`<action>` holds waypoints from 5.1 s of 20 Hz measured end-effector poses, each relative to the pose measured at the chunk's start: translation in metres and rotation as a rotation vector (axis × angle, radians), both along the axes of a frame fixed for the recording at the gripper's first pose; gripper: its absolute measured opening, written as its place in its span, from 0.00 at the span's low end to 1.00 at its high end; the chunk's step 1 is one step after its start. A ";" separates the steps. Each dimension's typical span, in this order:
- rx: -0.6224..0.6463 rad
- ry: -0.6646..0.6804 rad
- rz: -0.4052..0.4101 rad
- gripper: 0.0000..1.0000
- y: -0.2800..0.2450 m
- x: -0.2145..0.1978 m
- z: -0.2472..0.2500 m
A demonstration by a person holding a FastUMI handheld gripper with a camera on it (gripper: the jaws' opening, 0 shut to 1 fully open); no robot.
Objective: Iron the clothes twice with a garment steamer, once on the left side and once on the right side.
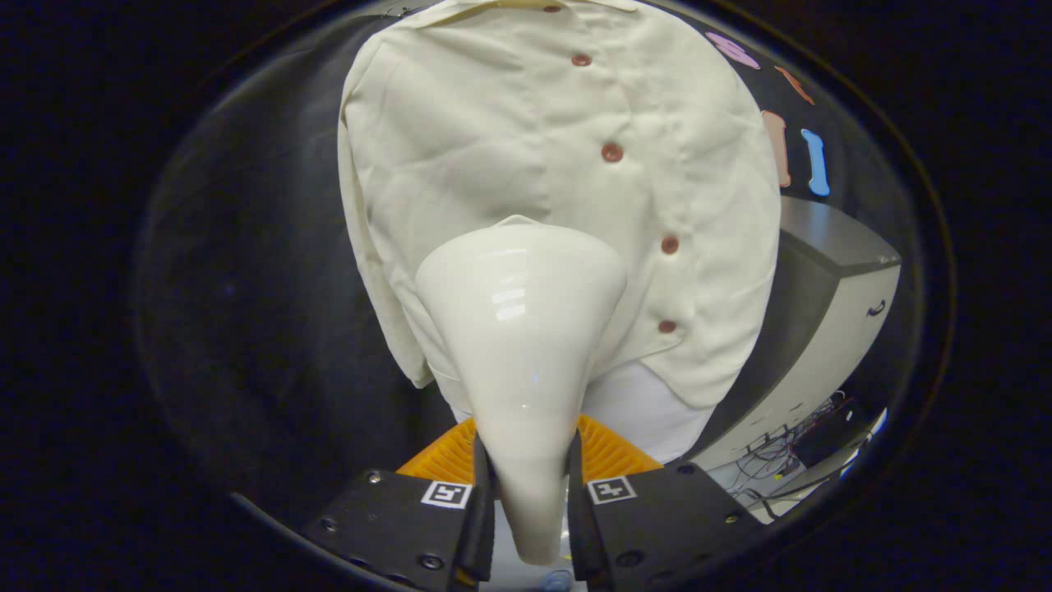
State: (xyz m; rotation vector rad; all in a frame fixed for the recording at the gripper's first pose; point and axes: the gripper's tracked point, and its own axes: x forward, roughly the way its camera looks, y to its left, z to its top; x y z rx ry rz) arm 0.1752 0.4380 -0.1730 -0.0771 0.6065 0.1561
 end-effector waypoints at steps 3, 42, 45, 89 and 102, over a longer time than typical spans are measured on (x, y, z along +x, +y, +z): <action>-0.026 -0.085 0.024 0.37 -0.014 -0.006 0.070; -0.074 -0.086 -0.090 0.37 -0.129 0.078 0.142; -0.095 -0.045 -0.094 0.37 -0.135 0.077 0.115; -0.128 0.224 -0.140 0.37 -0.158 0.004 -0.079; -0.078 0.106 -0.203 0.37 -0.162 -0.054 -0.007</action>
